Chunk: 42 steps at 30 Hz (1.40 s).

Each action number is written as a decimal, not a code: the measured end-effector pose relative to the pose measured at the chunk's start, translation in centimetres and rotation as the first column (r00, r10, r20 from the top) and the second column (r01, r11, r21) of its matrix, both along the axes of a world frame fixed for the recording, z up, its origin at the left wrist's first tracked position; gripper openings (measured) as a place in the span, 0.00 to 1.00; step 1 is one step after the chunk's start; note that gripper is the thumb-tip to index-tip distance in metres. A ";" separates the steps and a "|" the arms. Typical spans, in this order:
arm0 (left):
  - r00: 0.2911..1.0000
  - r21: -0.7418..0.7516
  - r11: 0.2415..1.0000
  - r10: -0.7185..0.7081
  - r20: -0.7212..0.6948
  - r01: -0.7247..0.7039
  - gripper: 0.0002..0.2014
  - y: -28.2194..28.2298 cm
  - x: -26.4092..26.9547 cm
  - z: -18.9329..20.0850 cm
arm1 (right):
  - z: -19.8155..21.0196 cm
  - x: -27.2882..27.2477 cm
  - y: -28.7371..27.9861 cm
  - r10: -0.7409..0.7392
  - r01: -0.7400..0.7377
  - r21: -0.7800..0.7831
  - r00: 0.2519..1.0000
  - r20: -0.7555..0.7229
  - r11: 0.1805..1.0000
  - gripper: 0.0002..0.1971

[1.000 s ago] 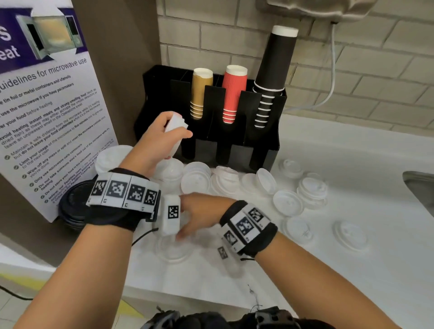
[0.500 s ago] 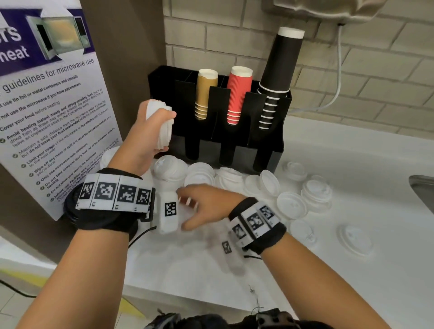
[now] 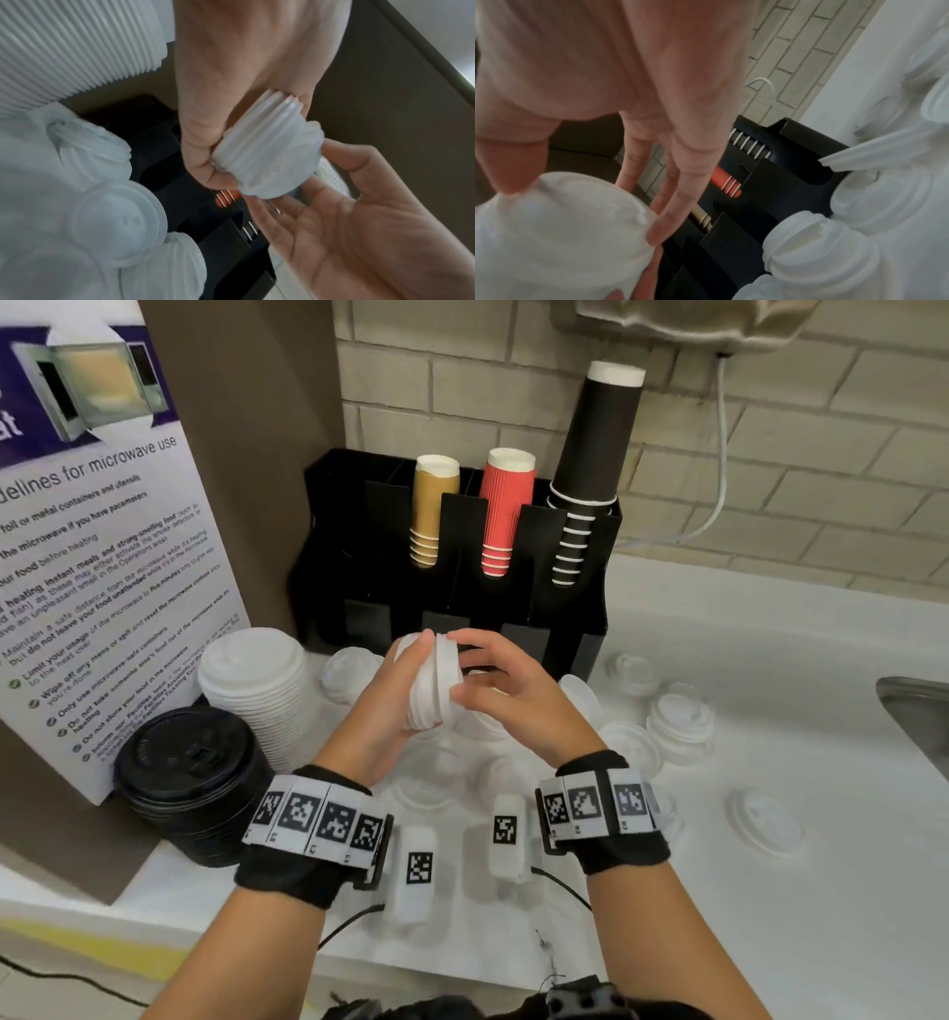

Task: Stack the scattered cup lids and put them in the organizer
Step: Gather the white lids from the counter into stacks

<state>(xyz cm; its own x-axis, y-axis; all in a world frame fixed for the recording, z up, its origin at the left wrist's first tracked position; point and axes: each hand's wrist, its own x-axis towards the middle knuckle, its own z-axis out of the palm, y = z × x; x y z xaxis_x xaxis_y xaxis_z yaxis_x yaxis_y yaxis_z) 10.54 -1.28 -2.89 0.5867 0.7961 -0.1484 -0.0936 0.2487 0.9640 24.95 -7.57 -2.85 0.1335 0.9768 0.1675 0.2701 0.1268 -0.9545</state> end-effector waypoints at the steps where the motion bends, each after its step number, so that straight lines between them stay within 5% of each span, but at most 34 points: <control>1: 1.000 0.007 1.000 -0.001 0.004 0.001 0.27 -0.1 0.1 0.1 | 0.0 0.0 0.0 -0.010 0.010 0.009 0.999 0.033 1.000 0.23; 13: 0.994 0.043 0.996 0.074 0.079 -0.078 0.33 -0.7 0.4 -0.4 | -0.3 -1.2 0.1 -0.022 0.019 0.072 0.998 0.052 0.997 0.25; 17: 0.989 0.059 0.988 0.139 0.059 -0.143 0.19 0.3 -0.2 -0.3 | -0.4 -1.0 1.0 -0.009 0.009 0.004 0.996 0.091 1.000 0.21; 19: 0.972 0.090 0.969 0.224 0.065 -0.229 0.14 1.4 -0.9 0.1 | -0.7 -0.9 1.6 -0.007 0.039 -0.124 0.969 0.246 0.992 0.17; 22: 0.958 0.123 0.951 0.276 0.075 -0.284 0.13 2.6 -2.0 0.6 | -1.9 -1.5 2.2 0.250 0.012 -0.361 0.702 0.667 0.932 0.19; 24: 0.955 0.127 0.947 0.287 0.074 -0.294 0.15 2.9 -2.4 0.7 | -2.6 -2.6 2.2 0.416 -0.002 -0.500 0.559 0.718 0.866 0.28; 27: 0.954 0.138 0.944 0.295 0.058 -0.300 0.18 3.1 -2.5 0.5 | -3.2 -4.0 2.4 0.491 0.022 -0.565 0.469 0.734 0.825 0.37; 32: 0.957 0.137 0.947 0.286 0.044 -0.290 0.16 2.8 -2.6 0.2 | -3.7 -5.4 2.6 0.509 0.076 -0.568 0.357 0.783 0.820 0.36; 36: 0.962 0.103 0.956 0.271 0.038 -0.274 0.11 2.8 -3.0 0.1 | -2.9 -4.3 2.9 0.497 0.027 -0.578 0.480 0.723 0.816 0.32; 39: 0.968 0.036 0.968 0.246 0.042 -0.247 0.06 2.5 -3.3 -0.2 | -1.8 -2.0 2.5 0.338 -0.002 -0.527 0.769 0.542 0.850 0.26; 42: 0.975 -0.006 0.976 0.217 0.040 -0.217 0.05 2.0 -2.9 -0.5 | -1.1 -0.8 1.8 0.070 -0.018 -0.353 0.988 0.134 0.935 0.18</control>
